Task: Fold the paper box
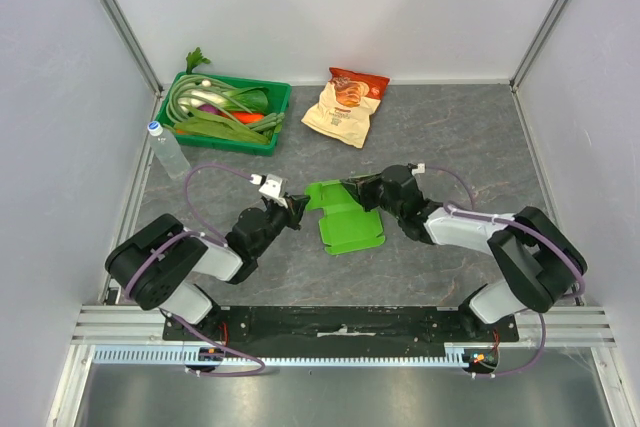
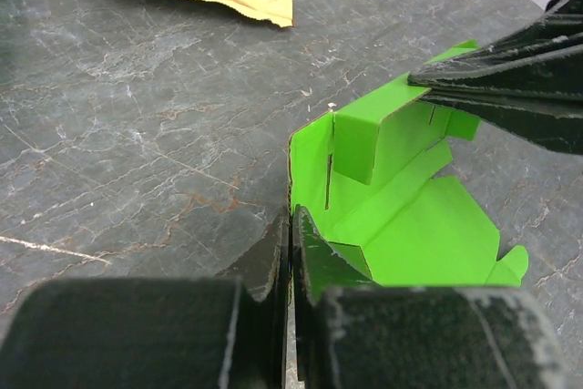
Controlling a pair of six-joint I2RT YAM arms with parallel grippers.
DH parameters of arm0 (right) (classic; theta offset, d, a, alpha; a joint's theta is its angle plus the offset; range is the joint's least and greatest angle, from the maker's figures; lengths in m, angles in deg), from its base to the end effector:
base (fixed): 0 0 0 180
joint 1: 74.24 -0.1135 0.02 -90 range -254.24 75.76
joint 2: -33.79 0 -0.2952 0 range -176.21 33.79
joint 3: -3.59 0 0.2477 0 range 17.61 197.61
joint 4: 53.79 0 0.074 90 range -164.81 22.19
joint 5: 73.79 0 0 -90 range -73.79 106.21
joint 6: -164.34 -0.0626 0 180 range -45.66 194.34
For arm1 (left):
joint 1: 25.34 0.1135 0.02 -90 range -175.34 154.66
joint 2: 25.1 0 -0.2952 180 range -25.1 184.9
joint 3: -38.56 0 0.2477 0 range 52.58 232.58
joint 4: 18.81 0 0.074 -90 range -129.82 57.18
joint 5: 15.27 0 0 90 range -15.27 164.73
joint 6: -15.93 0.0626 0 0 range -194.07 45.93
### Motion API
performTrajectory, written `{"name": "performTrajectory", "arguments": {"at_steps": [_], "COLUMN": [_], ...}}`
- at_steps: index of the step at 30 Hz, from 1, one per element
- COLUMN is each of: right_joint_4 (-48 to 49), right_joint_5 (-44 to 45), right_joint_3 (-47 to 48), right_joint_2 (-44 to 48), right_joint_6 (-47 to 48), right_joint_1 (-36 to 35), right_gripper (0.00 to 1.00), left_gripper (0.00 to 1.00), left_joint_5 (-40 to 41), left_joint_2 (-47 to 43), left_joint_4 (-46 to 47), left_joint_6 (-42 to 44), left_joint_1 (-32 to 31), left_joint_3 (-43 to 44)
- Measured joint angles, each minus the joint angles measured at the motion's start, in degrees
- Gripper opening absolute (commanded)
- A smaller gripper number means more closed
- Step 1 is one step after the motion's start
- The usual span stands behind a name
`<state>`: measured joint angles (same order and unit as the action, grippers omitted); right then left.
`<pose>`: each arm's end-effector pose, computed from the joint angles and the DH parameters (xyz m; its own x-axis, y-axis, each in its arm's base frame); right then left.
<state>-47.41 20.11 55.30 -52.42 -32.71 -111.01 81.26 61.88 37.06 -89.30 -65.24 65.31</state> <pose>0.2629 0.1911 0.2034 -0.4143 0.8811 0.2279 0.5220 0.0249 0.8526 0.2065 -0.1634 0.1829 -0.2008 -0.1723 -0.9644 0.5156 0.8184 -0.2536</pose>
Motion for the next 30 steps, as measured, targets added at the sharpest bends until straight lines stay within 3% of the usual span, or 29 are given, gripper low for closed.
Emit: {"name": "performTrajectory", "arguments": {"at_steps": [5, 9, 12, 27, 30], "right_joint_4": [11.4, 19.9, 24.9, 51.9, 54.5], "right_joint_5": [1.4, 2.1, 2.5, 2.5, 2.3], "right_joint_3": [-4.3, -6.9, -8.8, -18.2, -18.5], "right_joint_2": [-1.1, -2.9, -4.0, -14.5, -16.2], "right_joint_6": [5.6, 9.4, 11.9, 16.2, 17.2], "right_joint_1": [-0.9, -1.5, -1.7, -1.9, -2.0], "right_gripper": [0.00, 0.00, 0.00, 0.00, 0.00], "left_gripper": [0.12, 0.30, 0.36, 0.53, 0.45], "left_joint_5": [0.7, 0.9, 0.9, -3.7, -5.1], "left_joint_2": [1.3, 3.1, 3.8, 2.3, -3.9], "left_joint_4": [-0.1, -0.6, -1.0, -7.3, -10.3], "left_joint_6": [-1.9, -3.6, -4.9, -8.8, -9.9], "left_joint_1": [0.0, 0.0, 0.0, 0.0, 0.0], "left_joint_3": [0.1, 0.7, 0.8, 1.5, -0.8]}}
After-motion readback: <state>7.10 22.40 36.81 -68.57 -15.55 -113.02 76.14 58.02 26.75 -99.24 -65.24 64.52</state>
